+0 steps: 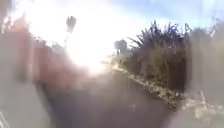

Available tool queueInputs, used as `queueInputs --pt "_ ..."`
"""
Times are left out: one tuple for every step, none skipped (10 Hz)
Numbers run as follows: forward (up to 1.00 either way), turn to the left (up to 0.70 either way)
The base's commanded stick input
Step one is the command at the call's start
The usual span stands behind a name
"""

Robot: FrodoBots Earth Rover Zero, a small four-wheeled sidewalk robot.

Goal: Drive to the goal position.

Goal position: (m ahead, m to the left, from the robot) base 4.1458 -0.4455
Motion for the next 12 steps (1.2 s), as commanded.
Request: queueInputs --pt "1.00 0.00" --pt "1.00 0.00" --pt "1.00 0.00" --pt "1.00 0.00" --pt "1.00 0.00" --pt "1.00 0.00" --pt "1.00 0.00" --pt "1.00 0.00" --pt "1.00 0.00" --pt "1.00 0.00" --pt "1.00 0.00" --pt "1.00 0.00"
